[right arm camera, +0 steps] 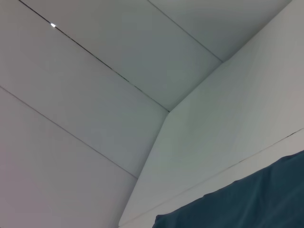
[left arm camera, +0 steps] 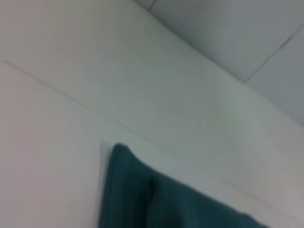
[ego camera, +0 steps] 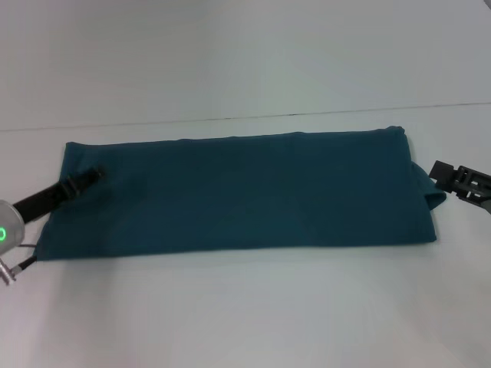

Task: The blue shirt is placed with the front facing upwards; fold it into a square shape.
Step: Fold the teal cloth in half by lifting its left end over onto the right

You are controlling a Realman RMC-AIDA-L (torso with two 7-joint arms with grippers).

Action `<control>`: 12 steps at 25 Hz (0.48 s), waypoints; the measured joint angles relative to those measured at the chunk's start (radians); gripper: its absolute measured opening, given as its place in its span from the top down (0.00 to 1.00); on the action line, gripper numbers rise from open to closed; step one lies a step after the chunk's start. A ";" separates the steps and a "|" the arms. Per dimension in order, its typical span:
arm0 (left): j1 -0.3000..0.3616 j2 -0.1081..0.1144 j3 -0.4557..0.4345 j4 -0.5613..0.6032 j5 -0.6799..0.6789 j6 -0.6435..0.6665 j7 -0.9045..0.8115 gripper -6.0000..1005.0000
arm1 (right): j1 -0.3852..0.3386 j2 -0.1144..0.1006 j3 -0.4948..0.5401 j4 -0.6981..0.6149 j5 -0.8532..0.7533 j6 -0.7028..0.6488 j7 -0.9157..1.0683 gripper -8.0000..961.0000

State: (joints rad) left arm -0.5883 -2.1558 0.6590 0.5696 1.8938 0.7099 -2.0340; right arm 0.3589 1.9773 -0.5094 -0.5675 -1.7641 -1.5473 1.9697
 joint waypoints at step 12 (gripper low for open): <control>0.021 -0.003 0.032 0.026 0.015 0.003 -0.010 0.12 | -0.002 -0.004 0.001 0.011 -0.002 0.001 -0.001 0.34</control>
State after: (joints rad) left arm -0.5673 -2.1592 0.6907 0.5956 1.9086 0.7133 -2.0442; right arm 0.3571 1.9731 -0.5087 -0.5561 -1.7657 -1.5468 1.9690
